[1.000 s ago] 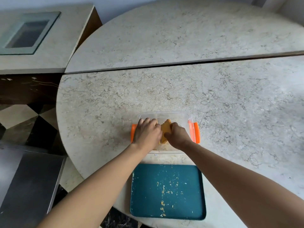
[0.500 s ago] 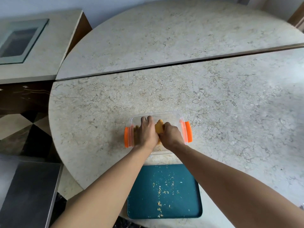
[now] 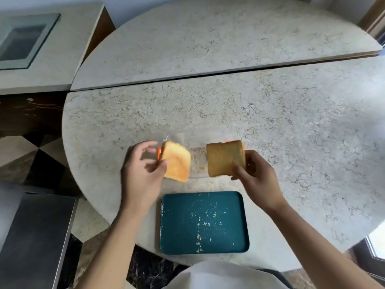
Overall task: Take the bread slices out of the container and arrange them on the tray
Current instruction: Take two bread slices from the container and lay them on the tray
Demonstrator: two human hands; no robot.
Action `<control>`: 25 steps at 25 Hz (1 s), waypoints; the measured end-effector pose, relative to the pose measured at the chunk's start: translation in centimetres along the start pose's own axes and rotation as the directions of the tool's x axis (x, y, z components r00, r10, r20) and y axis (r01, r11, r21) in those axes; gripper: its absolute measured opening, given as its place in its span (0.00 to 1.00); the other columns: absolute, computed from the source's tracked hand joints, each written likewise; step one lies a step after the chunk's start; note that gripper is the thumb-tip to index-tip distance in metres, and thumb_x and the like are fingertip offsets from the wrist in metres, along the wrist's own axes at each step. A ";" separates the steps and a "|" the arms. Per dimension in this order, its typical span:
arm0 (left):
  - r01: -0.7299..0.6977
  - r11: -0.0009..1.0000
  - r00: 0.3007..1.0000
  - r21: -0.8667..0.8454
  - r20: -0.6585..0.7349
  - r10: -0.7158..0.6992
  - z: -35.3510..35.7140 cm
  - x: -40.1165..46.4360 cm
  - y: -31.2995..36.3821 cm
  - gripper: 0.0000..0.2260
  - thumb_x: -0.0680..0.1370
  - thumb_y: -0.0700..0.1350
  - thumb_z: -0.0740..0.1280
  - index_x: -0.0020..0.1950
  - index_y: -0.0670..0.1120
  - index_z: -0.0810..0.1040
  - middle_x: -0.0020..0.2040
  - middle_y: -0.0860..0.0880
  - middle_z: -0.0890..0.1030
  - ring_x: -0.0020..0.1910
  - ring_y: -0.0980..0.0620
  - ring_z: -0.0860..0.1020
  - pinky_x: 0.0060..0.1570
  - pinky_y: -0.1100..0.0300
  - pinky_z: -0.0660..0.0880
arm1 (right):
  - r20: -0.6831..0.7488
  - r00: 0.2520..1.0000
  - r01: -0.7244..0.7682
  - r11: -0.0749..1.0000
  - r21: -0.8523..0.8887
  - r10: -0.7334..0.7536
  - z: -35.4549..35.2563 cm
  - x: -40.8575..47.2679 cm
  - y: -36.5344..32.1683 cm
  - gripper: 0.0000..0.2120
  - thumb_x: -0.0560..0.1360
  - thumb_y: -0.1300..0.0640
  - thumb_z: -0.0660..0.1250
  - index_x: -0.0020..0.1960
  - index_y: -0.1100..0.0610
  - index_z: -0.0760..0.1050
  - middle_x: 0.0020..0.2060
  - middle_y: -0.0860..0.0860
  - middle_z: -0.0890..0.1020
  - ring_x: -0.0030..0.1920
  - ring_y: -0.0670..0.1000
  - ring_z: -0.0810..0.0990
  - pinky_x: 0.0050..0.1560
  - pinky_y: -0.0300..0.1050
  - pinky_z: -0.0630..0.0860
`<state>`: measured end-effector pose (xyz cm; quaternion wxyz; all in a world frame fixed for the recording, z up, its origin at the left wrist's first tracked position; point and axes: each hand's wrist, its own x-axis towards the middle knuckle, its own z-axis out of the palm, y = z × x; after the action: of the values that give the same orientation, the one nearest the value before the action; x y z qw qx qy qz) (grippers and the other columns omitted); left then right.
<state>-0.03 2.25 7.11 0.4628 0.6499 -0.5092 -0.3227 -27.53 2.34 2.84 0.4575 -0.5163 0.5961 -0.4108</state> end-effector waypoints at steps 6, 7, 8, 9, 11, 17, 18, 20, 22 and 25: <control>0.360 0.792 0.907 -0.492 -0.015 -0.421 -5.1 -8.2 -6.0 0.19 0.65 0.39 0.79 0.54 0.47 0.82 0.48 0.45 0.84 0.50 0.45 0.83 0.43 0.57 0.82 | 0.004 0.969 -0.246 0.968 -0.046 0.247 -1.4 -7.0 6.4 0.06 0.78 0.63 0.70 0.52 0.54 0.78 0.41 0.53 0.86 0.38 0.54 0.87 0.43 0.59 0.84; 0.407 0.746 0.880 -0.527 0.009 -0.474 -4.9 -9.1 -7.3 0.18 0.64 0.38 0.78 0.53 0.46 0.82 0.47 0.44 0.83 0.50 0.43 0.82 0.43 0.54 0.83 | -0.004 0.958 -0.285 0.954 -0.090 0.285 -1.0 -7.6 7.3 0.06 0.77 0.63 0.70 0.51 0.54 0.78 0.40 0.52 0.86 0.36 0.54 0.87 0.42 0.60 0.83; 0.445 0.717 0.859 -0.536 0.029 -0.512 -4.4 -9.7 -8.4 0.18 0.64 0.37 0.77 0.52 0.45 0.81 0.46 0.43 0.83 0.49 0.41 0.81 0.44 0.50 0.82 | -0.010 0.947 -0.320 0.940 -0.123 0.321 -0.6 -8.0 8.1 0.06 0.77 0.63 0.69 0.50 0.54 0.78 0.40 0.53 0.86 0.34 0.53 0.86 0.42 0.60 0.83; 0.477 0.702 0.841 -0.529 0.044 -0.539 -3.8 -10.2 -9.4 0.18 0.64 0.37 0.77 0.52 0.44 0.81 0.46 0.42 0.83 0.48 0.42 0.81 0.44 0.49 0.81 | -0.012 0.934 -0.355 0.924 -0.139 0.357 -0.2 -8.1 8.6 0.05 0.77 0.62 0.69 0.50 0.53 0.78 0.41 0.53 0.86 0.33 0.52 0.86 0.42 0.59 0.83; 0.524 0.677 0.814 -0.517 0.069 -0.577 -2.3 -10.4 -10.7 0.17 0.64 0.36 0.77 0.51 0.44 0.81 0.46 0.42 0.83 0.46 0.45 0.82 0.40 0.53 0.81 | -0.010 0.909 -0.415 0.902 -0.119 0.417 0.6 -7.7 9.3 0.04 0.78 0.61 0.68 0.50 0.53 0.78 0.42 0.54 0.86 0.33 0.52 0.87 0.43 0.57 0.84; 0.602 0.553 0.736 -0.576 0.131 -0.664 3.4 -8.6 -13.7 0.15 0.70 0.29 0.74 0.54 0.40 0.79 0.43 0.43 0.81 0.44 0.45 0.82 0.39 0.52 0.80 | 0.036 0.880 -0.475 0.880 0.034 0.474 2.4 -5.7 10.4 0.08 0.78 0.63 0.69 0.57 0.60 0.78 0.47 0.59 0.85 0.41 0.56 0.88 0.43 0.53 0.85; 0.618 0.582 0.729 -0.528 0.109 -0.675 4.0 -8.6 -14.1 0.15 0.70 0.29 0.74 0.54 0.40 0.79 0.43 0.43 0.81 0.44 0.45 0.81 0.39 0.53 0.79 | 0.048 0.874 -0.485 0.873 0.041 0.483 2.6 -5.6 10.6 0.09 0.78 0.63 0.69 0.58 0.61 0.77 0.49 0.59 0.84 0.43 0.56 0.87 0.42 0.51 0.85; 0.650 0.653 0.720 -0.389 0.041 -0.693 4.6 -8.8 -15.1 0.14 0.71 0.30 0.74 0.53 0.42 0.80 0.44 0.43 0.82 0.43 0.46 0.81 0.40 0.51 0.78 | 0.029 0.868 -0.496 0.868 -0.024 0.496 3.0 -5.6 11.1 0.10 0.78 0.61 0.69 0.59 0.61 0.76 0.51 0.59 0.84 0.46 0.56 0.86 0.44 0.53 0.85; 0.661 0.711 0.732 -0.241 -0.001 -0.681 4.6 -9.0 -15.7 0.12 0.72 0.34 0.75 0.52 0.45 0.80 0.47 0.42 0.83 0.45 0.45 0.81 0.46 0.47 0.79 | -0.025 0.868 -0.494 0.857 -0.146 0.496 3.2 -5.7 11.3 0.10 0.77 0.60 0.68 0.57 0.60 0.76 0.47 0.57 0.84 0.43 0.55 0.86 0.45 0.56 0.85; 0.644 0.755 0.759 -0.121 -0.026 -0.651 4.5 -9.3 -15.5 0.10 0.73 0.43 0.75 0.52 0.48 0.79 0.48 0.45 0.83 0.47 0.48 0.82 0.48 0.46 0.80 | -0.050 0.875 -0.474 0.829 -0.297 0.482 3.2 -5.9 11.0 0.09 0.76 0.56 0.66 0.54 0.58 0.75 0.42 0.56 0.84 0.41 0.56 0.85 0.43 0.56 0.83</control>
<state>-0.89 10.75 -9.42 0.3727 0.7709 -0.2198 -0.4674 -26.80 9.51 -7.77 0.4698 -0.4195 0.7554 -0.1810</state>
